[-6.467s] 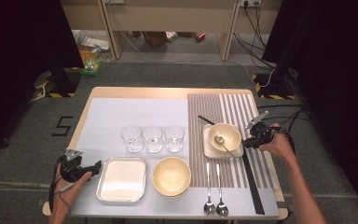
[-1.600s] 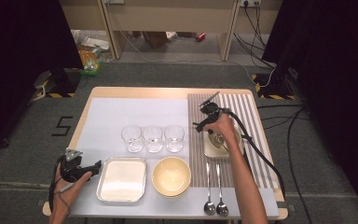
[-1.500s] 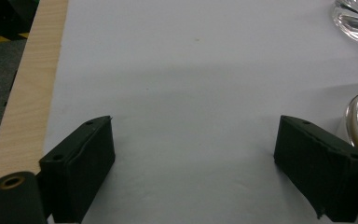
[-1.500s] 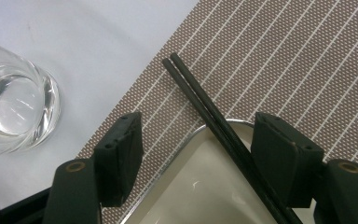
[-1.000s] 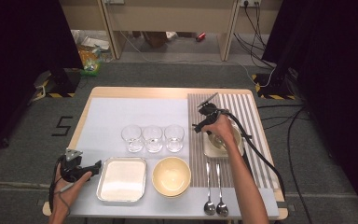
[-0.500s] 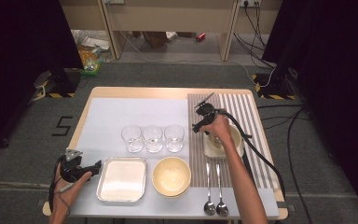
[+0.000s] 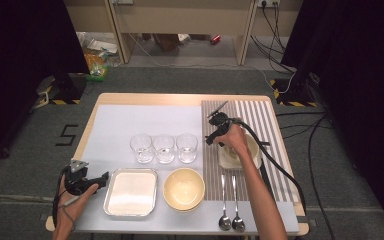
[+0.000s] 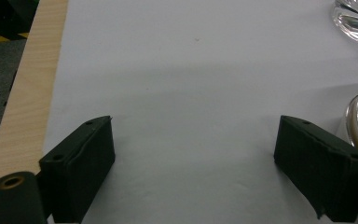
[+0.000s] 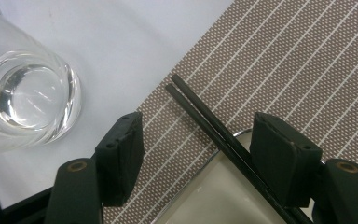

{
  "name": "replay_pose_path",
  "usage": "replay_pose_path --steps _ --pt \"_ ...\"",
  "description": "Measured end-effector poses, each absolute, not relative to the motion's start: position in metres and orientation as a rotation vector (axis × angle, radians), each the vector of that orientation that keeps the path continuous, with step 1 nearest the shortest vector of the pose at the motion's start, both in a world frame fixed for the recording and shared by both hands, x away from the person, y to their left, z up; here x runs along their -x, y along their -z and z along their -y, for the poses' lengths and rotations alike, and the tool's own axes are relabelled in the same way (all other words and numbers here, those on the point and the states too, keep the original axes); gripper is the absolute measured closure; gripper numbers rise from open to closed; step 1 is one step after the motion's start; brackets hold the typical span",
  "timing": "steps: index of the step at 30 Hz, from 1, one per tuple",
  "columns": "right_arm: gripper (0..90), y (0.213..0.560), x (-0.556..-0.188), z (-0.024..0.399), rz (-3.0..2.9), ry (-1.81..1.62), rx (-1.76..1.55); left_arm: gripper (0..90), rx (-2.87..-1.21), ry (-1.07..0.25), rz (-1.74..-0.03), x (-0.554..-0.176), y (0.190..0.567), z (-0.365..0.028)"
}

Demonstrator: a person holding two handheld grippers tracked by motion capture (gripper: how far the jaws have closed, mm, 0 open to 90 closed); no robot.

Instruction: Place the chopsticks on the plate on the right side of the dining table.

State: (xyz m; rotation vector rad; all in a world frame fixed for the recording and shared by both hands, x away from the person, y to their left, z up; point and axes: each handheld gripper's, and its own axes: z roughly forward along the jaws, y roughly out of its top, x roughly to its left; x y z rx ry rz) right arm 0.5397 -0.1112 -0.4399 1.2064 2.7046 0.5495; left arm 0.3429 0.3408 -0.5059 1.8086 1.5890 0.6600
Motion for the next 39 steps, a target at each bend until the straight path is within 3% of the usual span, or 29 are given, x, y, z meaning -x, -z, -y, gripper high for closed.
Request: replay_pose_path --steps 15,39 --pt "35.5 0.435 -0.536 0.113 -2.7 -0.581 -1.212 11.4 -1.809 -0.66 -1.589 -0.343 0.506 -0.341" --pt "34.8 0.394 -0.519 0.139 -2.589 -0.742 -1.256 11.4 -1.811 -0.66 -1.588 -0.343 0.506 -0.341"
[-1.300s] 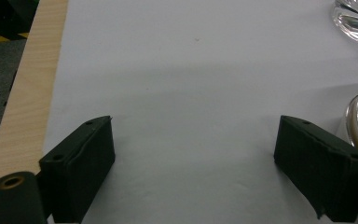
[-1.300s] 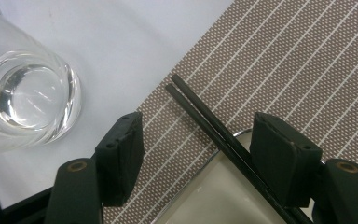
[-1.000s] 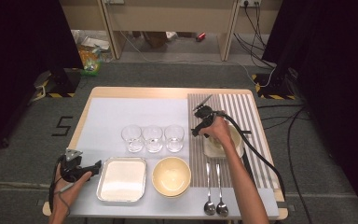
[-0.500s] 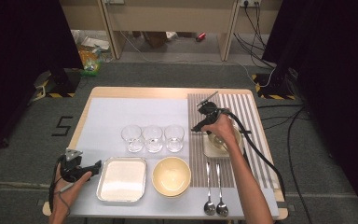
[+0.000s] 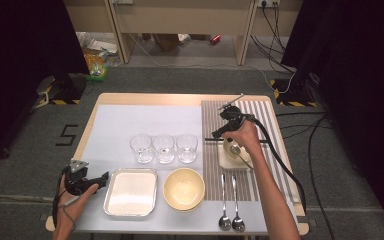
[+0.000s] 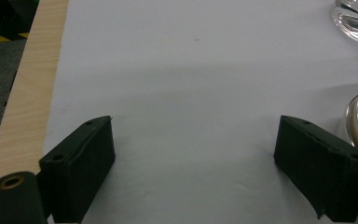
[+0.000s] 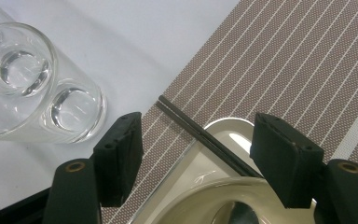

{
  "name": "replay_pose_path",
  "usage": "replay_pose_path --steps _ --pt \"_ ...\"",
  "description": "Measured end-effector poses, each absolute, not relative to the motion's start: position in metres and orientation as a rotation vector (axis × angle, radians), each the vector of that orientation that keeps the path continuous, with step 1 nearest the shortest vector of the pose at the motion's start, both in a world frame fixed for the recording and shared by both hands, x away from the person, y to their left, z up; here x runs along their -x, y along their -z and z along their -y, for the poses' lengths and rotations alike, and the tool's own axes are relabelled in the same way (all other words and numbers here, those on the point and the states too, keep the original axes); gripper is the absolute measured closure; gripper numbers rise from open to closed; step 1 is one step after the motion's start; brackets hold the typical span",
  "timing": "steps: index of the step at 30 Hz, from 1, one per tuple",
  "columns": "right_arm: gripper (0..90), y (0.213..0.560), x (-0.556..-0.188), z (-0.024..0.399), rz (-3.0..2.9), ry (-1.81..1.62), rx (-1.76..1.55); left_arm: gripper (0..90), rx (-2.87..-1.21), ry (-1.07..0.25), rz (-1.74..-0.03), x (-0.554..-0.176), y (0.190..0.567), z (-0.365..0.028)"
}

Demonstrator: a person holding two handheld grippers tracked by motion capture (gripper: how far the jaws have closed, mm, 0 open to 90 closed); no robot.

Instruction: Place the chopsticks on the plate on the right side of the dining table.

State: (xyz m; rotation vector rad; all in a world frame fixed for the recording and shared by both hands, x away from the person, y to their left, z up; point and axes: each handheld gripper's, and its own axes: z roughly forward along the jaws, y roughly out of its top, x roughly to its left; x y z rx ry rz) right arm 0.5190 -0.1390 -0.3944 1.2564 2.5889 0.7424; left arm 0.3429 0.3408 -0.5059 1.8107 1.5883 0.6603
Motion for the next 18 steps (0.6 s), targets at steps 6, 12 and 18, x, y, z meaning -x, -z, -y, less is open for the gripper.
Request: replay_pose_path --steps 6,12,18 --pt "34.9 0.394 -0.516 0.138 -2.584 -0.775 -1.251 11.4 -1.811 -0.661 -1.589 -0.343 0.506 -0.341" --pt "35.2 0.39 -0.51 0.136 -2.567 -0.825 -1.253 11.4 -1.81 -0.664 -1.586 -0.343 0.506 -0.341" --pt "35.5 0.386 -0.503 0.134 -2.572 -0.852 -1.241 11.4 -1.808 -0.661 -1.589 -0.343 0.506 -0.341"
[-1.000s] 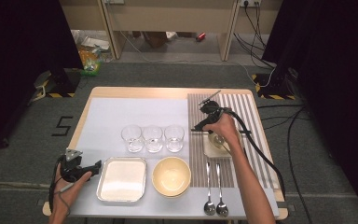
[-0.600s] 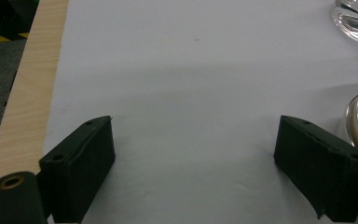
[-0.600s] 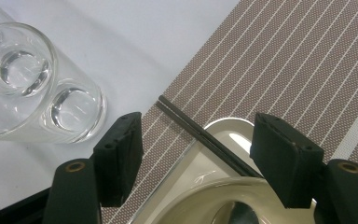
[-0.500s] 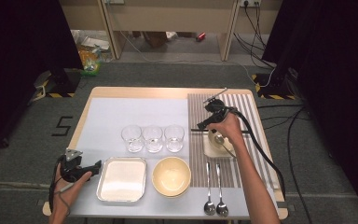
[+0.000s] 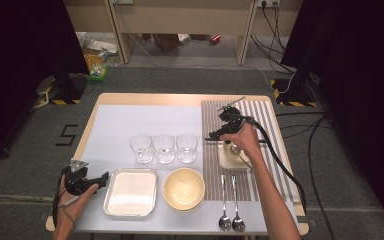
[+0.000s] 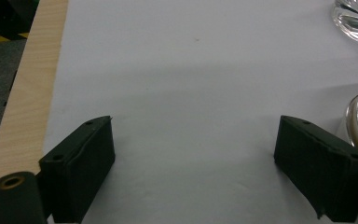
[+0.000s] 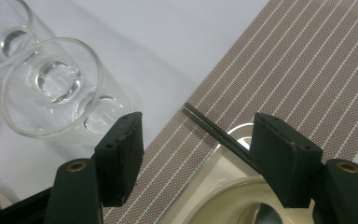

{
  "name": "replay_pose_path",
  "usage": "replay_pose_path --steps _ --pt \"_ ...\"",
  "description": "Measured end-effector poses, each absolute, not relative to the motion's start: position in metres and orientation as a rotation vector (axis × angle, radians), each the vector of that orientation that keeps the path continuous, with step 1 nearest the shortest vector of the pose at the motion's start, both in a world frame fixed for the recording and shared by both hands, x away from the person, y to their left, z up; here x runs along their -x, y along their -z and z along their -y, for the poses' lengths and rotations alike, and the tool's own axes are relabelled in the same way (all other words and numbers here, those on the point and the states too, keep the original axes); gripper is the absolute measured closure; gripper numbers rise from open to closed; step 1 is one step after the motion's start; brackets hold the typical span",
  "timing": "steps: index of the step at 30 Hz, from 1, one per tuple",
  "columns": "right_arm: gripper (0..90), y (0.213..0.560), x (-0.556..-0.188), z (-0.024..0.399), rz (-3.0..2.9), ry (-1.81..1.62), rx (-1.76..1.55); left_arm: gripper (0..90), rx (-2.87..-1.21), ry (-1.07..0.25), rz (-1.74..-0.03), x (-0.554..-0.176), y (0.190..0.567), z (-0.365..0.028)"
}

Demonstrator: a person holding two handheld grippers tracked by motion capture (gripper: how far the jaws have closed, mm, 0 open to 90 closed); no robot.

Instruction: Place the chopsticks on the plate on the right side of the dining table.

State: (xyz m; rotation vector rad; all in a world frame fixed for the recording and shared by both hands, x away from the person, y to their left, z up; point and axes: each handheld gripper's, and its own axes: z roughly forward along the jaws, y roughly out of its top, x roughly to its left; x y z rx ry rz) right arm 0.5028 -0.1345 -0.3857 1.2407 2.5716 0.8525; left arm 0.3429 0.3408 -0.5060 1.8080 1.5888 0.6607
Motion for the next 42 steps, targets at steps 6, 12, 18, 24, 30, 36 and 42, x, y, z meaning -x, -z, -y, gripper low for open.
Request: replay_pose_path --steps 6,12,18,24,30,36,42 --pt "35.7 0.384 -0.498 0.133 -2.569 -0.867 -1.226 11.3 -1.81 -0.663 -1.586 -0.343 0.506 -0.341" --pt "35.7 0.384 -0.494 0.13 -2.557 -0.896 -1.199 11.3 -1.81 -0.663 -1.586 -0.343 0.506 -0.341" --pt "35.6 0.386 -0.49 0.124 -2.557 -0.91 -1.189 11.3 -1.808 -0.661 -1.589 -0.343 0.506 -0.341" --pt "35.7 0.388 -0.487 0.118 -2.558 -0.917 -1.186 11.3 -1.809 -0.661 -1.588 -0.343 0.506 -0.341" --pt "35.9 0.39 -0.487 0.111 -2.555 -0.933 -1.19 11.3 -1.809 -0.66 -1.589 -0.343 0.506 -0.341" --pt "36.2 0.393 -0.488 0.102 -2.574 -0.933 -1.179 11.1 -1.81 -0.662 -1.587 -0.343 0.506 -0.341" --pt "36.2 0.397 -0.489 0.093 -2.577 -0.96 -1.165 11.1 -1.809 -0.662 -1.587 -0.343 0.506 -0.341"
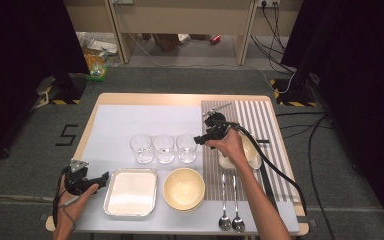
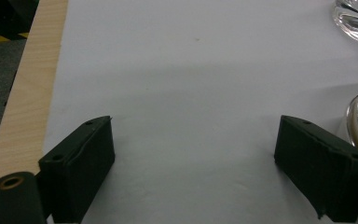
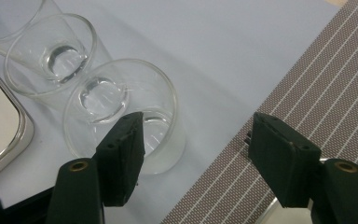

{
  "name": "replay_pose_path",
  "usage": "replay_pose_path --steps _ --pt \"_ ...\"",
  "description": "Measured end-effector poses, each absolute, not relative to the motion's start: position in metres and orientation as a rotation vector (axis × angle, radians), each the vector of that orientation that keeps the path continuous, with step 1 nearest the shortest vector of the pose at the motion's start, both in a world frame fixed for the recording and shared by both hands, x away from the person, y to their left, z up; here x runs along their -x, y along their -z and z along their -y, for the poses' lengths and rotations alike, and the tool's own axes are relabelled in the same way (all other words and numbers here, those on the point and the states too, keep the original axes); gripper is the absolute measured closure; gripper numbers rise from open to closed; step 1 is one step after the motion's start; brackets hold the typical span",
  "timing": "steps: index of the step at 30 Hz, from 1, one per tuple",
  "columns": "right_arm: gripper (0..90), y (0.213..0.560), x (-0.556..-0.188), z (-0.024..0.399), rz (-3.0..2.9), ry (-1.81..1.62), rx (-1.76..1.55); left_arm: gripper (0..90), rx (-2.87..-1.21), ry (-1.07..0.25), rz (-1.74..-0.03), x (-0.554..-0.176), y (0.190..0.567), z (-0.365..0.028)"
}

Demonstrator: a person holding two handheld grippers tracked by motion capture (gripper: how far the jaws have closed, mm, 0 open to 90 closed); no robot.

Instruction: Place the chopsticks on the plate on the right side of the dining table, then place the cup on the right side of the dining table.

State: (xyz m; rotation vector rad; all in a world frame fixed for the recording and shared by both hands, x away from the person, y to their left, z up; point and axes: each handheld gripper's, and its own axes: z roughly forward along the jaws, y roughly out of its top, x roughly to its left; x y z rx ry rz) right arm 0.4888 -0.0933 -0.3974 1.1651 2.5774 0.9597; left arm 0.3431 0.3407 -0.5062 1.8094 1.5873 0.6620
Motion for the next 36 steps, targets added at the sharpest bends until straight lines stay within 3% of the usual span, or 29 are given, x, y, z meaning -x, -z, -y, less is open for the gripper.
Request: replay_pose_path --steps 25,36 --pt "38.0 0.41 -0.49 0.073 -2.611 -0.891 -1.159 11.1 -1.809 -0.659 -1.59 -0.343 0.506 -0.341" --pt "48.1 0.421 -0.495 0.068 -2.648 -0.861 -1.154 11.2 -1.805 -0.658 -1.59 -0.343 0.506 -0.341"
